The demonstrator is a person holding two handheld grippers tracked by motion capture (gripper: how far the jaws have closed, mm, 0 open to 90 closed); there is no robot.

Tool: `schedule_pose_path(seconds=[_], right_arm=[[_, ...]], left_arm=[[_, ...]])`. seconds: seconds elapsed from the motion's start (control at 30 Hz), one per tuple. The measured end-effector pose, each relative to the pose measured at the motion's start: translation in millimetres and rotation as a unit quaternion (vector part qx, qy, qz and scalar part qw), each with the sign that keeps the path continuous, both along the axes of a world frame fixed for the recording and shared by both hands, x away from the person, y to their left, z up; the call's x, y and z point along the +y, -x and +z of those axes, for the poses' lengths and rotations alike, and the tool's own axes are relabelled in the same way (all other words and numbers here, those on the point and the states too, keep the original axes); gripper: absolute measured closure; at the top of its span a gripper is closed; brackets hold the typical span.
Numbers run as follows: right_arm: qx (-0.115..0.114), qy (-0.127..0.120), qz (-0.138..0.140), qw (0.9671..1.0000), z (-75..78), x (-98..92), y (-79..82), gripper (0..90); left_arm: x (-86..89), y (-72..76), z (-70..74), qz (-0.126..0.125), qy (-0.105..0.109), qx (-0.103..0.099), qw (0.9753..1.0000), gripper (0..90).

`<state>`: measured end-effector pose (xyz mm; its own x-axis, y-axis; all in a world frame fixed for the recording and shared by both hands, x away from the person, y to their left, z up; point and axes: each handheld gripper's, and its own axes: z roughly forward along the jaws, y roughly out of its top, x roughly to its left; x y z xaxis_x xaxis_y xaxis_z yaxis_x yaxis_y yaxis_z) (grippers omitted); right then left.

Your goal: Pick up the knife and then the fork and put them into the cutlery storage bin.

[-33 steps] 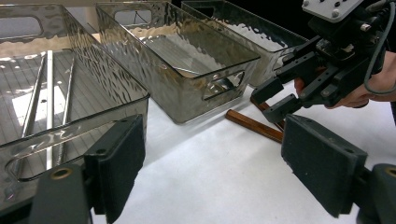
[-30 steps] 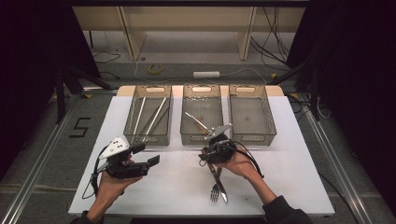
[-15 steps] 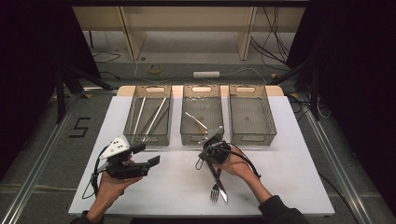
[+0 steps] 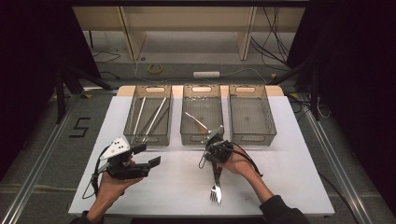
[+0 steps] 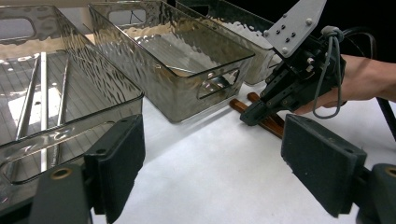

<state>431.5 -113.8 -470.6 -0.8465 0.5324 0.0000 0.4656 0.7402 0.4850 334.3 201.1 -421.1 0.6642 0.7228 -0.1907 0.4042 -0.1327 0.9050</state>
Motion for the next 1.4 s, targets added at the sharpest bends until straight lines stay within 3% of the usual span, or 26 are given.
schedule_pose_path(seconds=[0.33,0.57,1.03,1.4], right_arm=[[0.019,0.024,-0.041,0.9987,4.0,-15.0,4.1,90.0],[0.026,0.050,-0.055,0.9969,7.0,-31.0,11.5,90.0],[0.052,0.043,-0.067,0.9954,8.5,-70.7,32.2,90.0],[0.061,0.046,-0.075,0.9943,9.5,-89.1,55.3,90.0]], left_arm=[[-0.6,0.6,0.2,-0.001,-0.001,0.000,1.0000,21.2],[-0.7,0.1,-0.3,0.000,-0.001,0.002,1.0000,21.2],[-2.2,0.5,-0.5,-0.003,-0.005,0.002,1.0000,21.2],[-2.3,0.6,-0.4,-0.003,-0.006,0.001,1.0000,21.2]])
